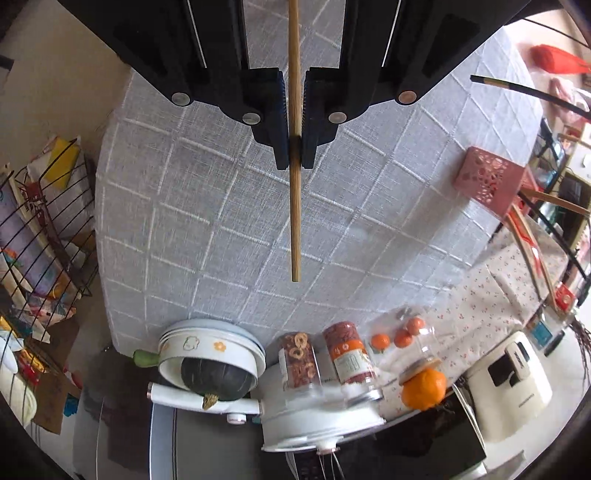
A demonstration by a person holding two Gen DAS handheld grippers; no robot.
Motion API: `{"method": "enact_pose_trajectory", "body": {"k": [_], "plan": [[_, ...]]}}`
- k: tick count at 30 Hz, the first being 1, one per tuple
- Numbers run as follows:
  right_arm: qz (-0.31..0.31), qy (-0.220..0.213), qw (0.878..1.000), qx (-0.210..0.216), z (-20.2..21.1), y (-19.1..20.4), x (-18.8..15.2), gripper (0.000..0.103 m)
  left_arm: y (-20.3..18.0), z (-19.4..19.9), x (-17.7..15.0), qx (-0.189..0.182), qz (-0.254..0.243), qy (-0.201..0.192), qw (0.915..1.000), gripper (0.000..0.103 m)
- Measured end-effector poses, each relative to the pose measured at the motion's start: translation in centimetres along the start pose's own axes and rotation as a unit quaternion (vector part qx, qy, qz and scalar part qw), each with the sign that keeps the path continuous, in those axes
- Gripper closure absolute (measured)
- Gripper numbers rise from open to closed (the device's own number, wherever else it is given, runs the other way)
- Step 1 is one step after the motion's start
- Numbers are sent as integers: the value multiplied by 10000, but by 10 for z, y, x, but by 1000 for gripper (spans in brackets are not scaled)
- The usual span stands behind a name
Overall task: Organize utensils
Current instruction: 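Carry the black chopstick toward the pink holder with the left gripper while the right gripper lifts the bamboo chopstick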
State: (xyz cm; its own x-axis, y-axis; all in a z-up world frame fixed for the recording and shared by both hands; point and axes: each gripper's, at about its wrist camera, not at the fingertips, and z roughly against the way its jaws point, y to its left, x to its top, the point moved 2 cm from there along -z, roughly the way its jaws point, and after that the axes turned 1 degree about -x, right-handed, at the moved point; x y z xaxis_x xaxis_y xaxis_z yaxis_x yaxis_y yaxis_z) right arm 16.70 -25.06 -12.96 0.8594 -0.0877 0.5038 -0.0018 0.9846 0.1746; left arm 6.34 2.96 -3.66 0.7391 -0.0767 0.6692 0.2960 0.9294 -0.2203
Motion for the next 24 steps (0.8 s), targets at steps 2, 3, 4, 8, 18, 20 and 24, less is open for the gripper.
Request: {"method": "enact_pose_trajectory", "body": {"k": [2, 3, 4, 8, 18, 20, 24], "plan": [[-55, -188, 9997, 135, 18, -2, -2, 97, 1, 1, 0, 37, 39, -43, 10000, 97], [-57, -281, 9994, 180, 24, 0, -1, 96, 2, 2, -1, 52, 58, -62, 10000, 97], [-48, -377, 9990, 221, 33, 2, -2, 97, 2, 3, -1, 62, 78, -86, 9999, 97], [19, -764, 9964, 379, 65, 9, -5, 97, 3, 10, 0, 129, 95, -254, 9995, 97], [338, -1546, 9852, 656, 131, 31, -7, 96, 7, 27, 13, 169, 258, -664, 9973, 97], [390, -1623, 9832, 735, 139, 37, -6, 96, 9, 31, 16, 195, 286, -759, 9965, 97], [420, -1735, 9797, 909, 152, 45, -6, 96, 15, 40, 21, 279, 372, -991, 9940, 97]]}}
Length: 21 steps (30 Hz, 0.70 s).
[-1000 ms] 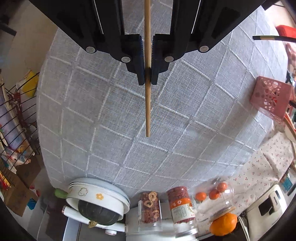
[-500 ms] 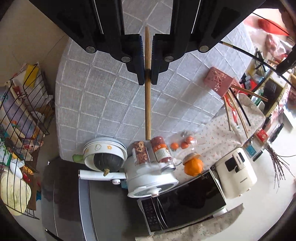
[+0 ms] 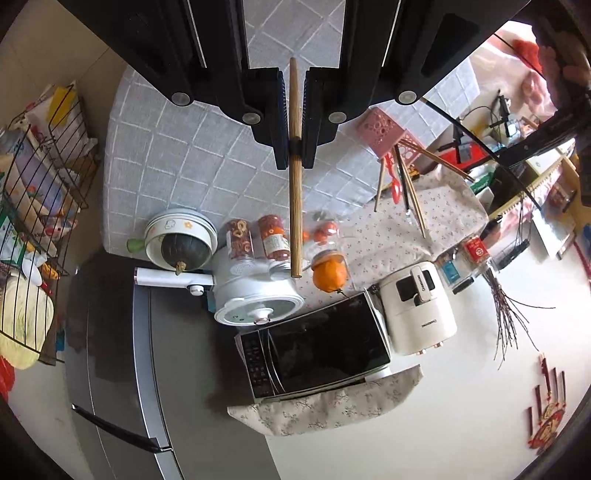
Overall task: Organize utensils
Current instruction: 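Carry the black chopstick toward the pink holder with the left gripper while the right gripper lifts the bamboo chopstick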
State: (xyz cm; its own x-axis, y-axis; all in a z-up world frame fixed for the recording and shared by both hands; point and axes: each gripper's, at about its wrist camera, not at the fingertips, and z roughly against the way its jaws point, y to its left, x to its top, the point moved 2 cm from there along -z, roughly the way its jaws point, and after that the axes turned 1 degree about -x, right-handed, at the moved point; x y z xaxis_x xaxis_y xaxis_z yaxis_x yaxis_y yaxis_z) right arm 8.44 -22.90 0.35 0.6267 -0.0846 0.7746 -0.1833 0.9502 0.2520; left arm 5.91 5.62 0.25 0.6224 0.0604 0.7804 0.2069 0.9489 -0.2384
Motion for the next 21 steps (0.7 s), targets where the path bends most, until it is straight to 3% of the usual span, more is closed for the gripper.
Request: {"method": "enact_pose_trajectory", "body": {"k": [6, 13, 21], "plan": [[34, -108, 9995, 286, 9, 15, 5, 96, 14, 16, 11, 214, 319, -561, 9977, 97], [74, -121, 9989, 451, 2, 30, 7, 97, 25, 22, 25, 545, 540, -1289, 9887, 97], [14, -111, 9983, 563, -7, 38, 10, 96, 35, -12, 29, 909, 731, -1465, 9823, 97]]}}
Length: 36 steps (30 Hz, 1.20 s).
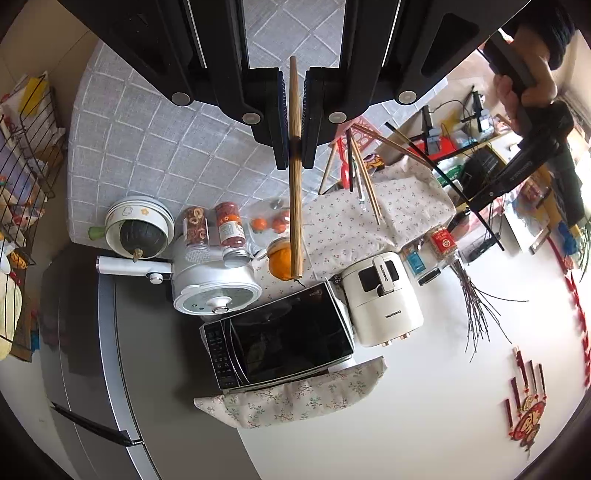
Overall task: Organize utensils
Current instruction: 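Carry the black chopstick toward the pink holder with the left gripper while the right gripper lifts the bamboo chopstick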
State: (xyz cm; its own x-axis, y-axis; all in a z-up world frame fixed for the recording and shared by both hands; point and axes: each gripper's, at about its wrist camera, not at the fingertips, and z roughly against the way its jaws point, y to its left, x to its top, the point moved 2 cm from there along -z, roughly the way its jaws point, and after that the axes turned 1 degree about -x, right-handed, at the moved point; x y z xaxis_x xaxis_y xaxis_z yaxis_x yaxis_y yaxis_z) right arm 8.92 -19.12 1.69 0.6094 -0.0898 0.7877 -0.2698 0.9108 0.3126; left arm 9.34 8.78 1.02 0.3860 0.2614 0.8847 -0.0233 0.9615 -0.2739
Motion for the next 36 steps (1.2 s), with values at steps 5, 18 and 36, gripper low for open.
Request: {"method": "enact_pose_trajectory", "body": {"k": [5, 18, 36], "plan": [[18, -7, 10000, 21, -5, 4, 1, 96, -1, -23, -6, 210, 24, 104, 9997, 97], [45, 104, 9999, 60, -18, 8, -1, 96, 2, -65, -22, 487, 5, 614, 9969, 97], [62, 220, 9997, 69, -29, 15, -6, 96, 6, -102, -39, 572, 60, 1270, 9902, 81]]}}
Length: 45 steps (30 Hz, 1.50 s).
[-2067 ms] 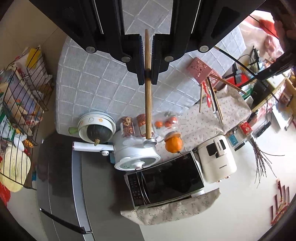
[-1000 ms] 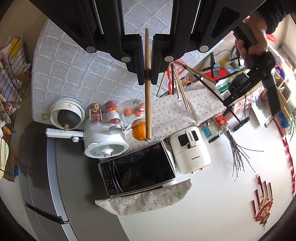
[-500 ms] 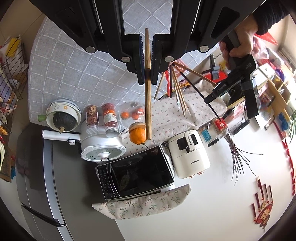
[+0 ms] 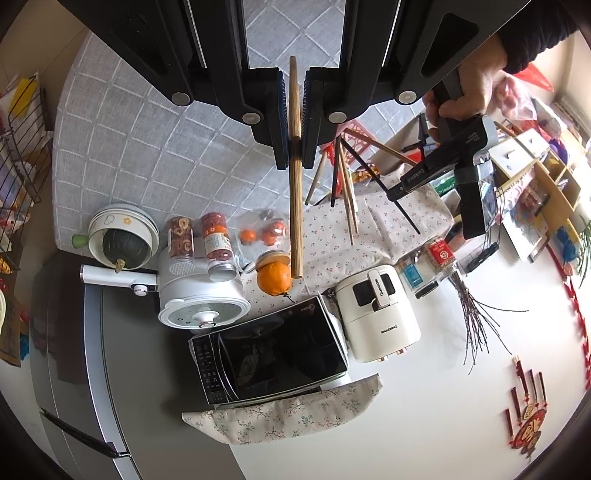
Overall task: Organize utensils
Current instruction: 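Carry the black chopstick toward the pink holder with the left gripper while the right gripper lifts the bamboo chopstick, then lower both chopsticks into the pink holder and open both grippers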
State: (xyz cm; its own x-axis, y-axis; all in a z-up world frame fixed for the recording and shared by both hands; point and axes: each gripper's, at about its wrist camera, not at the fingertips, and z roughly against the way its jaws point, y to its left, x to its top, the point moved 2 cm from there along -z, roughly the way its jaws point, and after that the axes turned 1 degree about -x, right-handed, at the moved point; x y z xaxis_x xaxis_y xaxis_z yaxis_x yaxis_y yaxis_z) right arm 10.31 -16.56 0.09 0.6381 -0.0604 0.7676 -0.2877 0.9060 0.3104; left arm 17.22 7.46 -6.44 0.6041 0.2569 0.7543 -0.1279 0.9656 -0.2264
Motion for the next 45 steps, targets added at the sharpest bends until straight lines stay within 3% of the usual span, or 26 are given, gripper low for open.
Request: {"method": "enact_pose_trajectory", "body": {"k": [2, 3, 9, 12, 15, 21, 30, 45], "plan": [[16, -14, 10000, 13, -2, 2, 0, 96, 0, 3, -1, 48, 0, 15, 10000, 63], [12, -25, 10000, 24, -2, 3, 0, 96, 0, 6, 0, 54, 1, -15, 10000, 61], [-42, -152, 9997, 172, -11, 13, 5, 96, 9, 28, 2, 14, 74, 152, 9999, 55], [-102, -308, 9990, 318, -17, 23, 10, 96, 17, 41, -3, 250, 60, 280, 9993, 53], [-180, -454, 9977, 463, -26, 35, 15, 96, 29, 46, -14, 426, 133, 621, 9971, 48], [-348, -672, 9955, 572, -54, 57, 19, 96, 46, 42, -29, 269, 284, 1359, 9900, 35], [65, -872, 9959, 234, -88, 82, 14, 96, 59, 44, -35, 240, 233, 1667, 9854, 34], [217, -385, 9990, 22, -132, 82, -9, 96, 60, 45, -35, 230, 218, 1629, 9861, 34]]}}
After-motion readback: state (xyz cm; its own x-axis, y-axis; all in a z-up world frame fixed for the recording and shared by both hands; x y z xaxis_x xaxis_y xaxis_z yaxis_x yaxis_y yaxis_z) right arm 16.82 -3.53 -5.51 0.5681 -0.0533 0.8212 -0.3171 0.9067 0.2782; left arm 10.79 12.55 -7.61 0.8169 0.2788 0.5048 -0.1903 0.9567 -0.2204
